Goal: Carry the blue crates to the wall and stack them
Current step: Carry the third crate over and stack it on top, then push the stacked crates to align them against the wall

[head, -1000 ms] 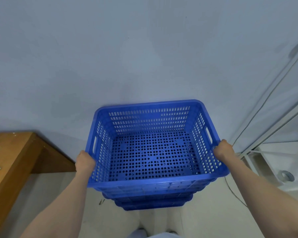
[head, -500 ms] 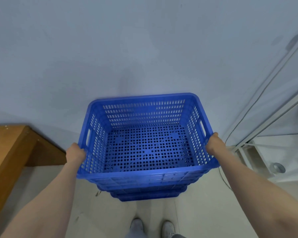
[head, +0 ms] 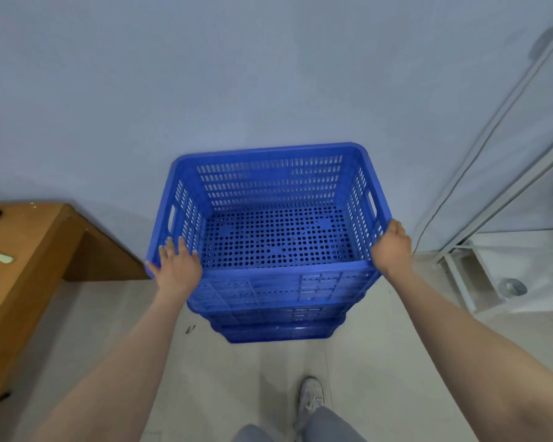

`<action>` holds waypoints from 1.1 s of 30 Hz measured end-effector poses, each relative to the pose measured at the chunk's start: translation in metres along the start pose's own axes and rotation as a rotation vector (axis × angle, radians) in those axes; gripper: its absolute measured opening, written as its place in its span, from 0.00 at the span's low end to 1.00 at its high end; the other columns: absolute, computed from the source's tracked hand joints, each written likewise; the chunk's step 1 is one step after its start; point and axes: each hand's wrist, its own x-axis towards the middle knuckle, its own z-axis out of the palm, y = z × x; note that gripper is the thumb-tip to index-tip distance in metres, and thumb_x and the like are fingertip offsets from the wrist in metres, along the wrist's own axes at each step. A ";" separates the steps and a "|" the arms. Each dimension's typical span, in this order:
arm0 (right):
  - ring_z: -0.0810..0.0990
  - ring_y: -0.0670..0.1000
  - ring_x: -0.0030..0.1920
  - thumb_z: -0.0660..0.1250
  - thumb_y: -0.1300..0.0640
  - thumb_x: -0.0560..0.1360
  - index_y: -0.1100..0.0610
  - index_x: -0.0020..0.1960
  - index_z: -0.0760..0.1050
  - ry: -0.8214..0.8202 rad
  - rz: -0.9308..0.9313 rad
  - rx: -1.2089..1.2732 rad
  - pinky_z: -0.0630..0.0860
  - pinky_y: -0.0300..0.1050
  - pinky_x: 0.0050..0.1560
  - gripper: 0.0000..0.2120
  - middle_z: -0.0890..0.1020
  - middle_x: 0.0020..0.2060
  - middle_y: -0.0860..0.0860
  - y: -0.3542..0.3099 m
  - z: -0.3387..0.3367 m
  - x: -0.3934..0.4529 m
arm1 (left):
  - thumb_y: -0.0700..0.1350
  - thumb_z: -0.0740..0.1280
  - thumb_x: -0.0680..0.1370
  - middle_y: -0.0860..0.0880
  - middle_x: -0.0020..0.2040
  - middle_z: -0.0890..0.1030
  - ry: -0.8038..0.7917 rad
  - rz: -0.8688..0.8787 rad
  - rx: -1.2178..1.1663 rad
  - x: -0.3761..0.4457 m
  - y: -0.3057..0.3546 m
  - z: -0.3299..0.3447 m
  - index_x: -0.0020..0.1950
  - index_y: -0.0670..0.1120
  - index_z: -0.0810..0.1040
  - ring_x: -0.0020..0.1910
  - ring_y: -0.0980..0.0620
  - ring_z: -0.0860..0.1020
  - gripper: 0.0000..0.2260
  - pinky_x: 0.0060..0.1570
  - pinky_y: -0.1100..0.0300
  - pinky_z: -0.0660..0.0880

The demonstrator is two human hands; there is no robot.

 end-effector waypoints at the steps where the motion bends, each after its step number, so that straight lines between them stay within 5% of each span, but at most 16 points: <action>1: 0.66 0.66 0.70 0.60 0.66 0.77 0.70 0.75 0.57 0.042 -0.025 -0.001 0.61 0.60 0.72 0.29 0.64 0.73 0.66 0.002 0.002 -0.017 | 0.53 0.49 0.84 0.46 0.82 0.50 0.013 0.049 -0.005 -0.011 0.004 0.003 0.82 0.48 0.52 0.80 0.43 0.49 0.26 0.75 0.35 0.46; 8: 0.55 0.58 0.78 0.52 0.63 0.81 0.66 0.79 0.52 0.114 -0.078 -0.046 0.48 0.54 0.79 0.27 0.58 0.78 0.61 0.019 0.051 -0.155 | 0.46 0.55 0.84 0.45 0.81 0.57 0.236 0.482 -0.017 -0.103 -0.012 0.068 0.80 0.43 0.58 0.80 0.44 0.55 0.25 0.78 0.43 0.49; 13: 0.52 0.55 0.79 0.51 0.58 0.82 0.62 0.80 0.49 -0.108 -0.160 -0.176 0.48 0.53 0.79 0.28 0.54 0.80 0.56 0.029 0.128 -0.223 | 0.50 0.47 0.83 0.47 0.80 0.59 0.092 0.477 0.023 -0.156 -0.037 0.143 0.80 0.43 0.60 0.79 0.46 0.57 0.26 0.77 0.41 0.52; 16: 0.49 0.55 0.80 0.49 0.54 0.83 0.62 0.80 0.46 -0.162 -0.220 -0.211 0.47 0.52 0.79 0.28 0.51 0.80 0.55 0.024 0.168 -0.231 | 0.50 0.48 0.84 0.48 0.82 0.52 0.011 0.447 0.061 -0.157 -0.049 0.183 0.81 0.44 0.52 0.81 0.47 0.50 0.26 0.78 0.41 0.48; 21: 0.43 0.53 0.80 0.46 0.51 0.84 0.59 0.81 0.40 -0.164 -0.334 -0.305 0.42 0.53 0.79 0.29 0.44 0.80 0.52 0.029 0.248 -0.191 | 0.51 0.49 0.84 0.49 0.82 0.45 0.083 0.487 0.101 -0.115 -0.047 0.263 0.82 0.45 0.45 0.81 0.48 0.45 0.27 0.77 0.41 0.44; 28: 0.43 0.55 0.80 0.48 0.49 0.83 0.61 0.80 0.40 0.164 -0.440 -0.273 0.45 0.57 0.79 0.32 0.40 0.80 0.54 0.048 0.388 -0.128 | 0.54 0.49 0.84 0.50 0.82 0.41 0.355 0.533 0.101 -0.030 -0.039 0.403 0.82 0.46 0.42 0.81 0.49 0.42 0.30 0.77 0.40 0.45; 33: 0.45 0.59 0.80 0.52 0.47 0.83 0.66 0.80 0.46 0.430 -0.452 -0.233 0.46 0.62 0.78 0.33 0.47 0.80 0.60 0.058 0.461 -0.104 | 0.55 0.51 0.85 0.51 0.81 0.42 0.621 0.638 0.020 0.021 -0.045 0.455 0.81 0.47 0.41 0.80 0.49 0.39 0.30 0.77 0.38 0.49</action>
